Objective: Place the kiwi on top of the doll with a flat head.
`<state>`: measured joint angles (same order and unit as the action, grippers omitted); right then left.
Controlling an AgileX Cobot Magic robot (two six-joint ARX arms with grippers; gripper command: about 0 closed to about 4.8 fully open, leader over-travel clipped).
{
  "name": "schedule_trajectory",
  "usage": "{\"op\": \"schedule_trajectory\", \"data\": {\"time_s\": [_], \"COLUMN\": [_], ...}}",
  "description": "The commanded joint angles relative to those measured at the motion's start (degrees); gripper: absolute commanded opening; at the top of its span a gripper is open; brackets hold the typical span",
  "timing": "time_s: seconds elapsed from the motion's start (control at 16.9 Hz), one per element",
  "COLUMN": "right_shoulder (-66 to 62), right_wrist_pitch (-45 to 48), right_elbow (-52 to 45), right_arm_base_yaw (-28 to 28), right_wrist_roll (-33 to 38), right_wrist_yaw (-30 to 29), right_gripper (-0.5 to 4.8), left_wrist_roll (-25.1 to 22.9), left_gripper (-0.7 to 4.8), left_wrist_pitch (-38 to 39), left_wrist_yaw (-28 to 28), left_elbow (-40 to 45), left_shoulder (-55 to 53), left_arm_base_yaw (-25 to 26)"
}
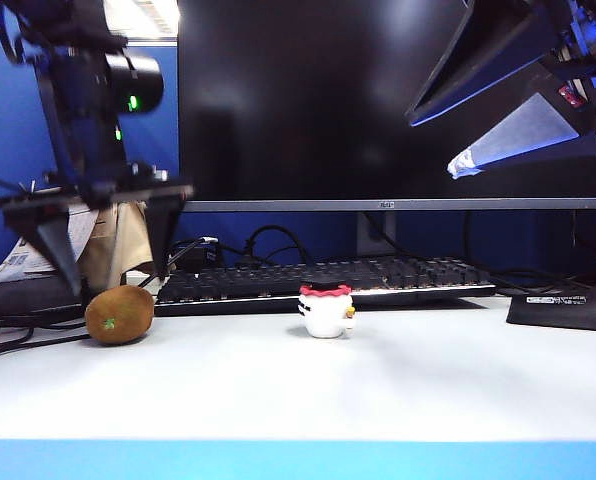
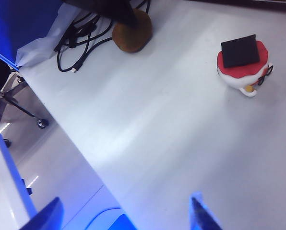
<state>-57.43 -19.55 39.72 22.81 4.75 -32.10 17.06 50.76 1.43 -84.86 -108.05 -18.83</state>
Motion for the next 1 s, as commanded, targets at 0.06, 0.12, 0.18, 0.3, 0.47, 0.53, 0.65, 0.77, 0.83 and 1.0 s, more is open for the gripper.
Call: {"op": "schedule_trajectory", "data": {"time_s": [0.06,0.12,0.18,0.3,0.47,0.53,0.65,0.77,0.83,1.0], "right_shoulder": [0.2,0.2,0.2,0.2,-0.2,-0.6,-1.4,-2.4,-2.6,-2.7], "right_wrist_pitch": [1.0,1.6,2.3,3.3,3.3,3.4,3.3,3.2,3.3,3.1], "right_elbow": [0.4,0.4,0.4,0.4,0.4,0.4,0.4,0.4,0.4,0.4], "right_arm_base_yaw": [0.1,0.1,0.1,0.1,0.1,0.0,0.0,0.0,0.0,0.0], "right_wrist_roll": [-1.0,-1.0,-1.0,-1.0,-1.0,-1.4,-1.8,-1.8,-1.8,-1.8], "right_wrist_yaw": [0.5,0.5,0.5,0.5,0.7,1.1,1.5,1.4,1.4,1.4], "right_gripper": [3.38,3.37,3.37,3.37,3.37,3.37,3.37,3.37,3.37,3.37], "left_wrist_roll": [0.5,0.5,0.6,1.0,1.0,1.0,0.3,-0.9,-2.2,-2.8], "left_gripper": [4.79,4.79,4.79,4.79,4.79,4.79,4.79,4.79,4.59,2.71], "left_wrist_pitch": [0.5,0.4,-0.2,-1.3,-2.8,-3.5,-3.9,-4.6,-5.2,-6.5], "left_wrist_yaw": [-0.3,-0.3,-0.3,-0.4,-0.3,-0.3,-0.3,-0.6,-1.4,-2.0], "left_elbow": [-0.1,-0.1,-0.1,-0.1,-0.1,-0.1,-0.1,-0.1,-0.1,-0.2], "left_shoulder": [-0.9,-1.2,-1.6,-2.3,-3.2,-3.7,-4.1,-4.9,-5.4,-5.5], "left_arm_base_yaw": [0.0,0.0,0.0,0.0,0.0,-0.3,-1.1,-2.5,-3.7,-5.0]}}
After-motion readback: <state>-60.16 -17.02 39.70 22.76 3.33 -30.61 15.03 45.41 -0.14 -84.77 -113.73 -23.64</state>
